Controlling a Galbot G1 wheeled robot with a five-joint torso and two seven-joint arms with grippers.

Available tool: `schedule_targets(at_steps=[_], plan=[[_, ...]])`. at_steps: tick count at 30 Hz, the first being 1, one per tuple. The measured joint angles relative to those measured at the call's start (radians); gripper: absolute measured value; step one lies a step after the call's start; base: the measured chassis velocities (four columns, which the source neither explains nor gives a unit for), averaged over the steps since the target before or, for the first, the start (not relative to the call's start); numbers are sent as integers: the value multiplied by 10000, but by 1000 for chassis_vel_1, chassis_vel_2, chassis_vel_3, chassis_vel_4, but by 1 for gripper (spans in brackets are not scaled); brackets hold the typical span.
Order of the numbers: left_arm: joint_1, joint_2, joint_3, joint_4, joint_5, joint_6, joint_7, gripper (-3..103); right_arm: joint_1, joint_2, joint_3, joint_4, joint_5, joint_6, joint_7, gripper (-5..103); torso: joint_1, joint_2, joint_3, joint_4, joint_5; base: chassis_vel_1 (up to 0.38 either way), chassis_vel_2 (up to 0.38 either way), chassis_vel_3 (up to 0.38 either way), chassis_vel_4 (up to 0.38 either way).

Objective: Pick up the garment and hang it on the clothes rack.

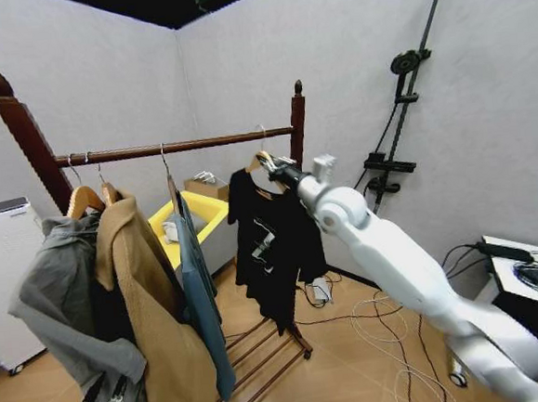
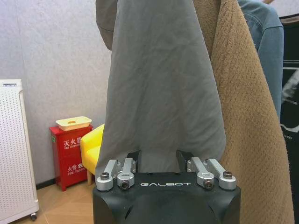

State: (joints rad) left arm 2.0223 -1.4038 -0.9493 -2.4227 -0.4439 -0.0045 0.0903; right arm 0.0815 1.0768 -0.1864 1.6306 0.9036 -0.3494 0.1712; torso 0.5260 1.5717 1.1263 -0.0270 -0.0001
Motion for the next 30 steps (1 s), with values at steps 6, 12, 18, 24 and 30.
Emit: schedule_targets(at_steps=[6, 12, 18, 24, 30], plan=[[0, 1, 0, 0, 0, 0, 3, 46, 1013, 1256, -681, -1175, 53, 36, 86, 10, 1, 0, 0, 5, -3, 0, 0, 0, 0], [1, 0, 0, 0, 0, 0, -1, 46, 1491, 1834, -1107, -1949, 221, 76, 212, 10, 0, 0, 0, -1, 0, 0, 0, 0, 0], [0, 0, 0, 0, 0, 0, 0, 46, 1536, 1931, -1136, -2151, 526, -285, 702, 10, 0, 1, -1, 1, 1, 0, 0, 0, 0], [0, 0, 0, 0, 0, 0, 0, 46, 1501, 1847, -1161, -2109, 1065, -640, 1130, 10, -1, 2, -1, 0, 2, 0, 0, 0, 0], [0, 0, 0, 0, 0, 0, 0, 46, 1524, 1980, -1394, -2469, 1389, -529, 1294, 10, 0, 2, -1, 3, 1, 0, 0, 0, 0]])
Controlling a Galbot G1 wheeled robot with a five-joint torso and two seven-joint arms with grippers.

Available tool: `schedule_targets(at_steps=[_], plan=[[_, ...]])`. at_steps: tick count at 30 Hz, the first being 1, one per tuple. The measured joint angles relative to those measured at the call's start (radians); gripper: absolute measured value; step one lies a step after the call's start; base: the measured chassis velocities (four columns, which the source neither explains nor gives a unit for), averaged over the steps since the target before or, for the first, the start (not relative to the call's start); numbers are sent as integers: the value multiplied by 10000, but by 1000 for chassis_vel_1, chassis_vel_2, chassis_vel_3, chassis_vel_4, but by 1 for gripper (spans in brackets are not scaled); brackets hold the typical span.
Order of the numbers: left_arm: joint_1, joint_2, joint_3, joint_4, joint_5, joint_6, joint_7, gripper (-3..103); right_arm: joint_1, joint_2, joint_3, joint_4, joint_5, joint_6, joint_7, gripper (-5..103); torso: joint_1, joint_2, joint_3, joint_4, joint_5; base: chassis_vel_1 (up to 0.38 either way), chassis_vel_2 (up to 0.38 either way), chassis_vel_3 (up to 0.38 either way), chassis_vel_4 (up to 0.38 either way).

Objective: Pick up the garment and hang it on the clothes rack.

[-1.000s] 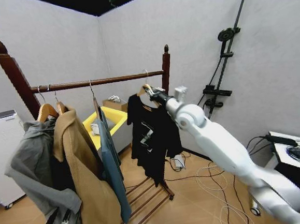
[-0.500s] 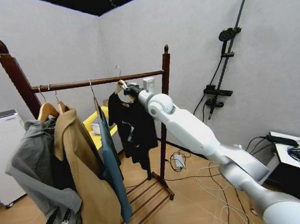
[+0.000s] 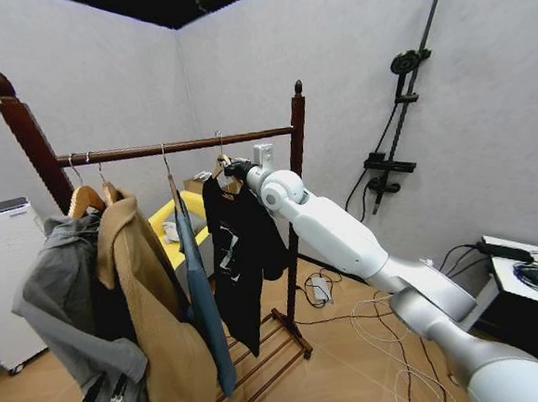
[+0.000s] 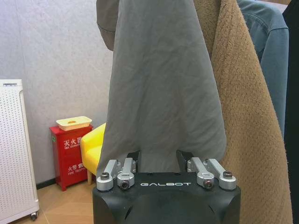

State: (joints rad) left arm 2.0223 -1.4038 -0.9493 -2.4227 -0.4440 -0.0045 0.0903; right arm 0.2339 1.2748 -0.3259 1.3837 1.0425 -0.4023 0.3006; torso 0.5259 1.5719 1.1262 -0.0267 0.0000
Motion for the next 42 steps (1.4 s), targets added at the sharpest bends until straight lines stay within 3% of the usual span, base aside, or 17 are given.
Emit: schedule_targets(at_steps=[11, 13, 14, 16, 17, 19, 22, 25, 28, 30, 31, 34, 36, 37, 40, 41, 42], plan=[[0, 0, 0, -1, 0, 0, 0, 46, -179, 7, -133, 58, -140, 60, -110, 8, -1, 2, -1, -1, 0, 0, 0, 0, 0], [0, 0, 0, 0, 0, 0, -4, 46, -297, -6, -108, 92, -217, 345, -158, 18, 0, 1, 2, 1, 1, 0, 0, 0, 0], [0, 0, 0, 0, 0, 0, -4, 46, -297, -6, -108, 92, -217, 345, -158, 18, 0, 1, 2, 1, 1, 0, 0, 0, 0], [0, 0, 0, 0, 0, 0, 0, 46, -416, -242, -47, 337, -527, 938, -198, 28, 0, 1, 1, 0, -1, 0, 0, 0, 0], [0, 0, 0, 0, 0, 0, 0, 46, -416, -242, -47, 337, -527, 938, -198, 28, 0, 1, 1, 0, -1, 0, 0, 0, 0], [-1, 0, 0, 0, 0, 0, -1, 46, -662, -705, 111, 1039, -721, 1186, -55, 45, 0, 0, 1, 2, 0, 0, 0, 0, 0], [0, 0, 0, 0, 0, 0, -1, 46, -972, -1296, 276, 1741, -787, 1231, 5, 51, 0, 1, 0, 4, -2, 0, 0, 0, 0], [0, 0, 0, 0, 0, 0, -2, 46, -2322, -2901, 1029, 3567, -1148, 1461, -19, 66, 0, 0, 1, -10, 6, 0, 0, 0, 0], [-1, -1, 0, 0, 0, 0, -2, 46, -2820, -3351, 1411, 4181, -1238, 1536, -30, 72, 0, 1, 0, -11, 9, 0, 0, 0, 0], [0, 0, 0, -1, 0, 0, 2, 46, -3534, -3984, 2146, 4978, -1254, 1577, 106, 78, -1, 1, 0, 0, 5, 0, 0, 0, 0], [0, 0, 0, 0, 0, 0, -5, 46, -4174, -4523, 2897, 5597, -1217, 1566, 282, 88, 0, 1, -1, 8, -1, 0, 0, 0, 0], [-1, 0, 0, 0, 0, 0, -4, 46, -5027, -5117, 3704, 6285, -1151, 1489, 475, 93, 0, 1, -1, 2, 3, 0, 0, 0, 0], [0, 1, 0, 0, 0, 0, -4, 46, -7143, -6052, 5366, 7585, -966, 1482, 855, 99, -1, 1, -1, -6, 8, 0, 0, 0, 0], [0, 1, 0, 0, 0, 0, -4, 46, -7143, -6052, 5366, 7585, -966, 1482, 855, 99, -1, 1, -1, -6, 8, 0, 0, 0, 0], [-1, 0, 0, 0, 0, 0, 1, 46, -11034, -5979, 8633, 9072, -1164, 1461, 1060, 100, -2, 3, -3, 1, 0, 0, 0, 0, 0], [-1, 0, 0, 0, 0, 0, 1, 46, -11034, -5979, 8633, 9072, -1164, 1461, 1060, 100, -2, 3, -3, 1, 0, 0, 0, 0, 0], [0, 0, 0, 0, 0, 0, -1, 46, -12228, -5661, 9456, 9409, -1415, 1472, 1027, 100, -2, 2, -1, 2, 6, 0, 0, 0, 0]])
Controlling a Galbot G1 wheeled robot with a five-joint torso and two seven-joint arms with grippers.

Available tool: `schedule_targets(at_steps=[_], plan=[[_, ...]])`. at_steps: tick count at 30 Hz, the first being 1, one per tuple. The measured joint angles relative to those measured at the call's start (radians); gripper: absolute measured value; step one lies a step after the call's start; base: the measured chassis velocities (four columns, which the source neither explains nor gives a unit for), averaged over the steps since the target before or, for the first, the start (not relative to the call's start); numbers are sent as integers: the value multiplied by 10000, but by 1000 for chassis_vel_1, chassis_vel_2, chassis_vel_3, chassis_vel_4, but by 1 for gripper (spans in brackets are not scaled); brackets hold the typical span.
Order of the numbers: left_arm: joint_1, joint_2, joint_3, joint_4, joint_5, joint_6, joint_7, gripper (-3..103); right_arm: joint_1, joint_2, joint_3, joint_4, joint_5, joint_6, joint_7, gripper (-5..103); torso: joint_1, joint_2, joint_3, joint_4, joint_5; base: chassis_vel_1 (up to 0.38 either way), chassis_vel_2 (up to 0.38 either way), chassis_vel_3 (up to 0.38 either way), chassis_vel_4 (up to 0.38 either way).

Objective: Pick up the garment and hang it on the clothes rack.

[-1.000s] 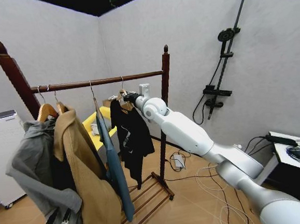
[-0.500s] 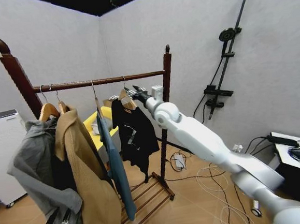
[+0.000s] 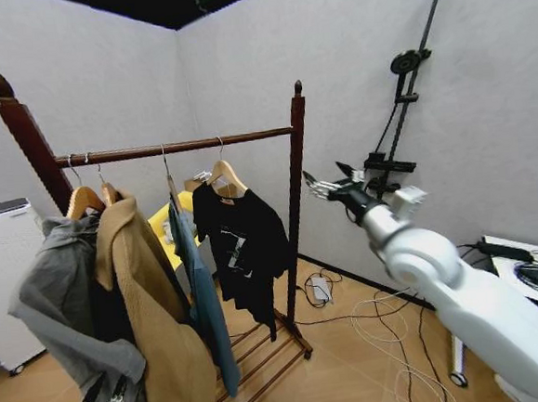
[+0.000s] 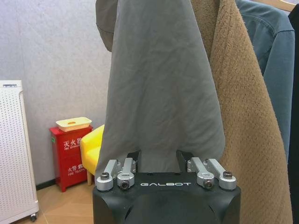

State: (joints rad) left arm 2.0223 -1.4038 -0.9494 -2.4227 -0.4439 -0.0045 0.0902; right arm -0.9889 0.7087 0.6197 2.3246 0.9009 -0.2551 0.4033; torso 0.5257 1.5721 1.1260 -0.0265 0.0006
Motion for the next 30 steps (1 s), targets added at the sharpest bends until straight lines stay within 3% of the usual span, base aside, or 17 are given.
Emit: schedule_targets(at_steps=[2, 3, 5, 6, 7, 9, 10, 11, 12, 13, 14, 15, 17, 21, 30], plan=[[0, 0, 0, 1, -1, 0, -5, 46, -2349, 822, 1341, 587, -783, 212, -343, 100, 0, 0, -1, -2, 0, 0, 0, 0, 0], [0, 0, 0, 1, -1, 0, -5, 46, -2349, 822, 1341, 587, -783, 212, -343, 100, 0, 0, -1, -2, 0, 0, 0, 0, 0], [-1, 1, 0, 0, 0, 0, -3, 46, -4831, 2015, 2258, 1175, -2001, 567, -857, 100, 0, 0, 0, -8, -2, 0, 0, 0, 0], [-1, 1, 0, 0, 0, 0, 7, 46, -5641, 2604, 2328, 1410, -2672, 745, -1024, 100, -2, 1, -1, -8, -8, 0, 0, 0, 0], [-1, 1, 0, 0, 0, 0, 7, 46, -5641, 2604, 2328, 1410, -2672, 745, -1024, 100, -2, 1, -1, -8, -8, 0, 0, 0, 0], [-1, 0, 0, 0, 0, 0, 1, 46, -6870, 4311, 1963, 1771, -4087, 1135, -1358, 100, -2, 1, -1, 0, -10, 0, 0, 0, 0], [-1, 0, 0, 0, 0, 0, 1, 46, -6870, 4311, 1963, 1771, -4087, 1135, -1358, 100, -2, 1, -1, 0, -10, 0, 0, 0, 0], [0, 2, 1, 0, 0, 0, -1, 46, -7500, 5390, 1573, 1843, -4839, 1441, -1507, 100, -2, 1, 0, -5, -3, 0, 0, 0, 0], [-1, -1, 0, 0, 0, 0, -1, 46, -7977, 6025, 1344, 1857, -5434, 1798, -1705, 100, -2, 2, 0, -4, -11, 0, 0, 0, 0], [-1, -1, 0, 0, 0, 0, -1, 46, -7977, 6025, 1344, 1857, -5434, 1798, -1705, 100, -2, 2, 0, -4, -11, 0, 0, 0, 0], [-1, 2, 0, 0, -1, 0, 0, 46, -8541, 6628, 1179, 1784, -6159, 2474, -2055, 100, -1, 1, 0, -7, -12, 0, 0, 0, 0], [-1, 2, 0, 0, -1, 0, 0, 46, -8541, 6628, 1179, 1784, -6159, 2474, -2055, 100, -1, 1, 0, -7, -12, 0, 0, 0, 0], [-1, 1, 0, 0, -1, 0, 1, 46, -9106, 7018, 1184, 1435, -6816, 3353, -2339, 100, -1, 1, 1, -2, -9, 0, 0, 0, 0], [-1, 0, 0, 0, 0, 0, 1, 46, -9789, 7120, 1432, 1327, -6532, 4083, -2553, 100, 1, 0, 2, -2, -7, 0, 0, 0, 0], [-1, 0, 0, 0, -1, 0, 1, 46, -10038, 6939, 1342, 1155, -6198, 4352, -2656, 100, 2, -1, 2, -2, -5, 0, 0, 0, 0]])
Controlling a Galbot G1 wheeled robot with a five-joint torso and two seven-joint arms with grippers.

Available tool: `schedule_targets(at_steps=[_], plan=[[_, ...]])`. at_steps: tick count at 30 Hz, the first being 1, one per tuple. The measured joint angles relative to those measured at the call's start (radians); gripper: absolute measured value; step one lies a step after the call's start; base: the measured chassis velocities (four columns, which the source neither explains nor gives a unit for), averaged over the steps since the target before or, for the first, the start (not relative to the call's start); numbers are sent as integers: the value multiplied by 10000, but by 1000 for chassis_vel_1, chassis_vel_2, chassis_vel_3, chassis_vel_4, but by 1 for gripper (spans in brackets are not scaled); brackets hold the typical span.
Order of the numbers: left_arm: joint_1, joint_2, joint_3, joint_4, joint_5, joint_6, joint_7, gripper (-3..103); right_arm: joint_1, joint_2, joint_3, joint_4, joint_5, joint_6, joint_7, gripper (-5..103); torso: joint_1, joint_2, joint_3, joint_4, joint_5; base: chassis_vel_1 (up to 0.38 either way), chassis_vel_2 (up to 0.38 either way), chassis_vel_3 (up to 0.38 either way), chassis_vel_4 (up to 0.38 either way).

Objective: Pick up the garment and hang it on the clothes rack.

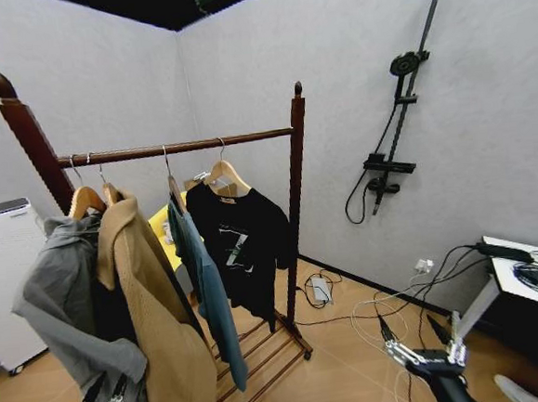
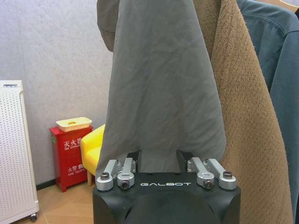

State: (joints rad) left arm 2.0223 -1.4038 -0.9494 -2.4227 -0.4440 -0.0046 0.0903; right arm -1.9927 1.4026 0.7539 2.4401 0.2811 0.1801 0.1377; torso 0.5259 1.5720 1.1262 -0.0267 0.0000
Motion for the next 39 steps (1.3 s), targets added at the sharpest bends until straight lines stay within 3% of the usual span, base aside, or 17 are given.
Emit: schedule_targets(at_steps=[39], plan=[[0, 0, 0, 0, 0, 0, 0, 46, 117, -22, -44, -12, 71, -116, 53, 100, 0, 0, 0, -1, 0, 0, 0, 0, 0]])
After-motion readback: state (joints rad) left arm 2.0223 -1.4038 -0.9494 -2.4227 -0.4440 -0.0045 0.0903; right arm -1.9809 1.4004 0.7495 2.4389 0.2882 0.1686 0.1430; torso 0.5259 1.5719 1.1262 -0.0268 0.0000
